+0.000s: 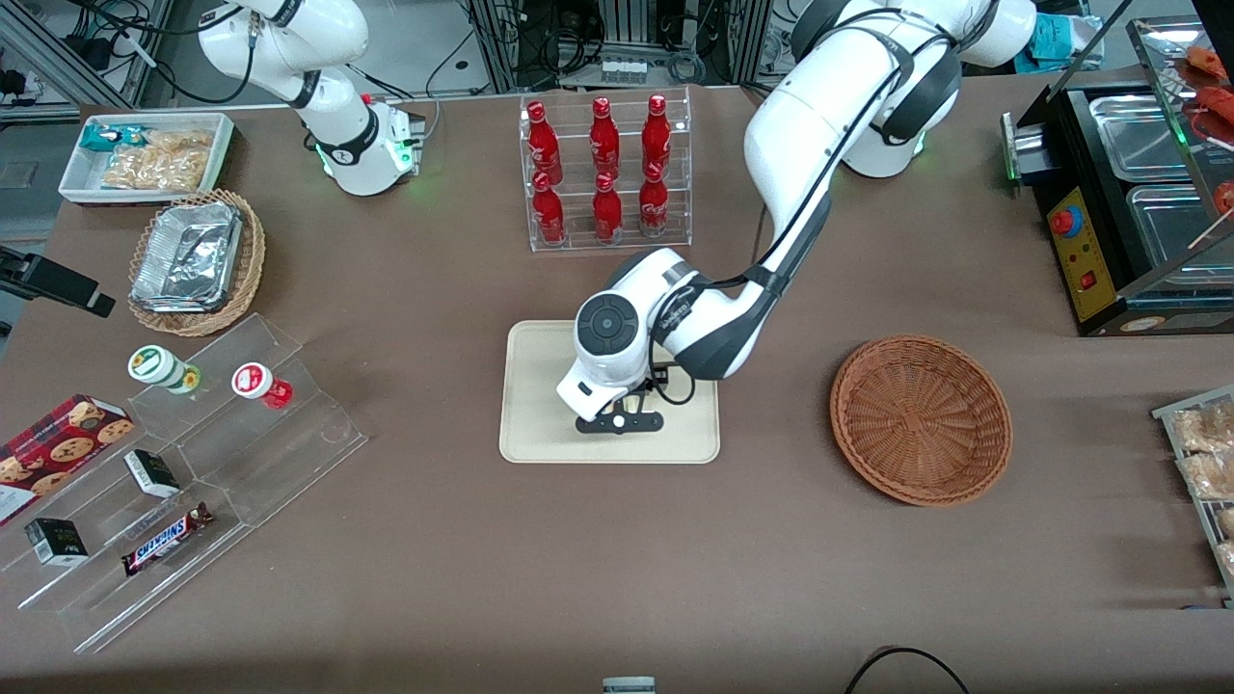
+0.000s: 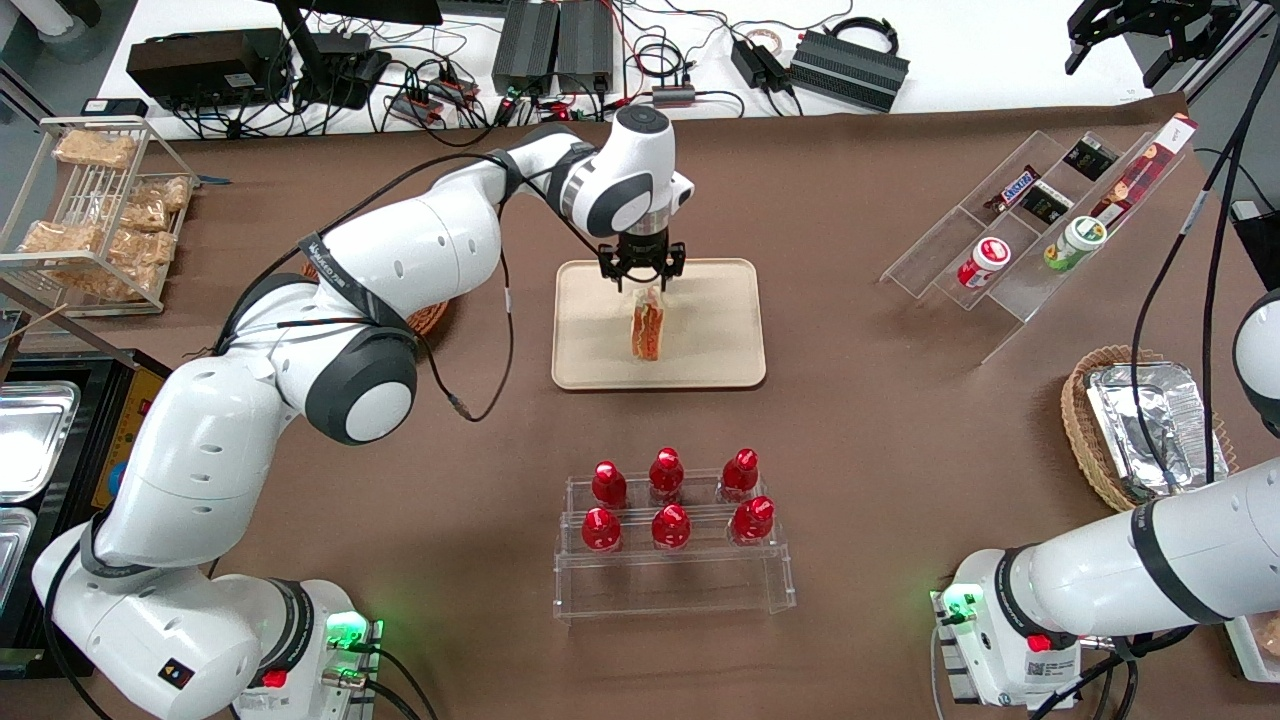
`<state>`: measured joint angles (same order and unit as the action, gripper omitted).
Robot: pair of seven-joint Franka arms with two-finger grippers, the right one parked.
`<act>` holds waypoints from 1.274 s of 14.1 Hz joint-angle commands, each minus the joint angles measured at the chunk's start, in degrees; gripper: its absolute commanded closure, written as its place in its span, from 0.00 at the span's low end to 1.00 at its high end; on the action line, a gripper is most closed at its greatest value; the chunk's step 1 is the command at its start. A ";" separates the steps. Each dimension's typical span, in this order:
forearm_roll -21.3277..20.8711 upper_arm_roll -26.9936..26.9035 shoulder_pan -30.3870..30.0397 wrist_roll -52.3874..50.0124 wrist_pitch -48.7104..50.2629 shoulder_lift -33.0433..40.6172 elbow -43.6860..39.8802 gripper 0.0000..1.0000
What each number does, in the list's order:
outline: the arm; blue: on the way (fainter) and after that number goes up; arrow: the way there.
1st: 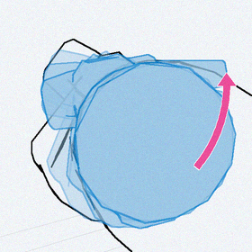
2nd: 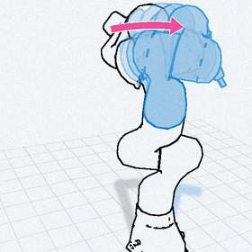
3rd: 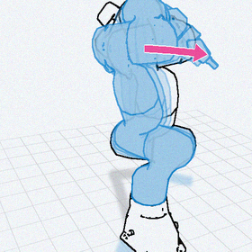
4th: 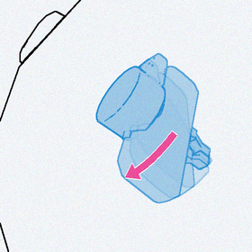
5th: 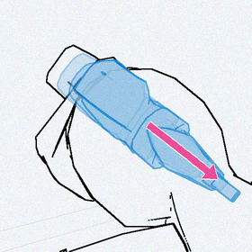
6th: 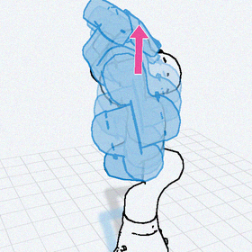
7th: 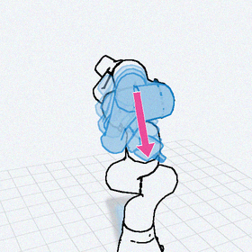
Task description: Place sandwich from basket to tray
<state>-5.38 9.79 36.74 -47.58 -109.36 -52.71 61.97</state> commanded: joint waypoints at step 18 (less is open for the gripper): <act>0.28 -1.88 -32.17 45.38 37.29 32.06 0.96 0.00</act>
<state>-5.31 7.64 3.99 -2.35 -72.15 -21.40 61.36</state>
